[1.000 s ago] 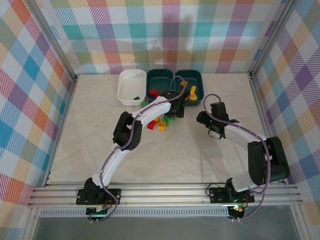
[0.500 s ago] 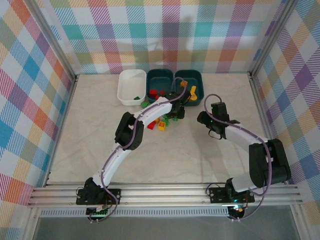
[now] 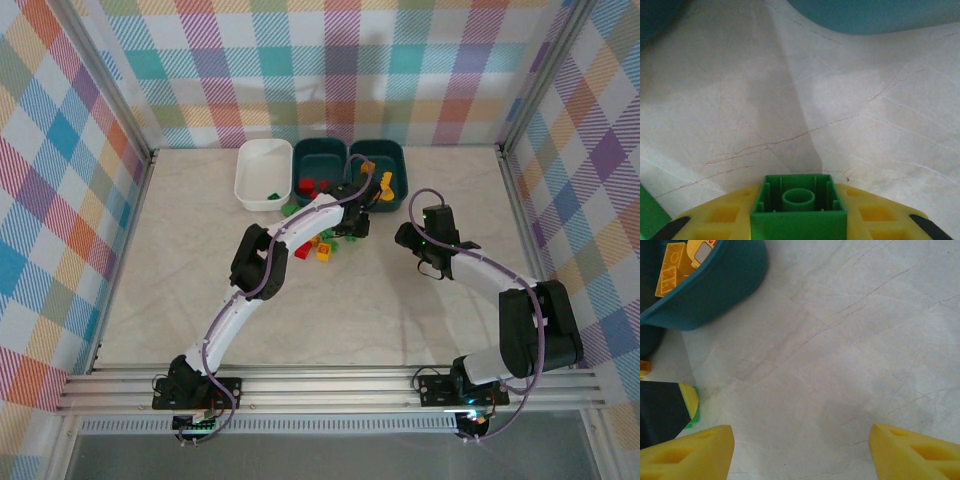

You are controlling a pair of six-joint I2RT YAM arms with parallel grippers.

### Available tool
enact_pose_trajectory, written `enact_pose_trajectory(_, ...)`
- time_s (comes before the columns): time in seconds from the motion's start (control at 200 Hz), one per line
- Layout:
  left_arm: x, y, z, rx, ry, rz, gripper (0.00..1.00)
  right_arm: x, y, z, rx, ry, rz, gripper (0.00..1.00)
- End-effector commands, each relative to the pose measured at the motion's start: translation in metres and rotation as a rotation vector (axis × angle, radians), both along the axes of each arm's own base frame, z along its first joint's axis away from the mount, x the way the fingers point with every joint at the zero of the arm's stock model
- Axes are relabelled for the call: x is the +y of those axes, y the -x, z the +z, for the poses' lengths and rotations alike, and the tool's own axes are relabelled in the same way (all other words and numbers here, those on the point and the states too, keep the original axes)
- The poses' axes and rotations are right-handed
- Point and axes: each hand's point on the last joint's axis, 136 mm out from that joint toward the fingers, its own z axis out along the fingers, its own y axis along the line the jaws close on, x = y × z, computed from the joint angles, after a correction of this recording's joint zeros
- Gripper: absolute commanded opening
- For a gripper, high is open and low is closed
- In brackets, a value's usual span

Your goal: Sort the legos into containers by color

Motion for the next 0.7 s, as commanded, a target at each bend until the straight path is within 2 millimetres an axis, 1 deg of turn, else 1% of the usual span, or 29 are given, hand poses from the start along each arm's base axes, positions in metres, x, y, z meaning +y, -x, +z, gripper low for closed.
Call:
enact_pose_trajectory(0.0, -0.016, 0.019, 0.022, 0.027, 0.046, -0.069, 0.19, -0.005, -0.002, 0.004, -0.026, 0.004, -0.019, 0.72)
enact_pose_trajectory(0.065, -0.016, 0.020, 0.027, 0.022, 0.048, -0.071, 0.19, -0.004, -0.002, 0.004, -0.027, -0.002, -0.018, 0.72)
enact_pose_trajectory(0.515, -0.017, 0.023, 0.037, 0.021, 0.060, -0.083, 0.18, -0.003, -0.003, 0.000, -0.019, -0.005, -0.015, 0.72)
enact_pose_trajectory(0.695, -0.017, 0.022, 0.046, 0.009, 0.073, -0.085, 0.18, -0.002, -0.003, -0.001, -0.016, -0.010, -0.010, 0.72)
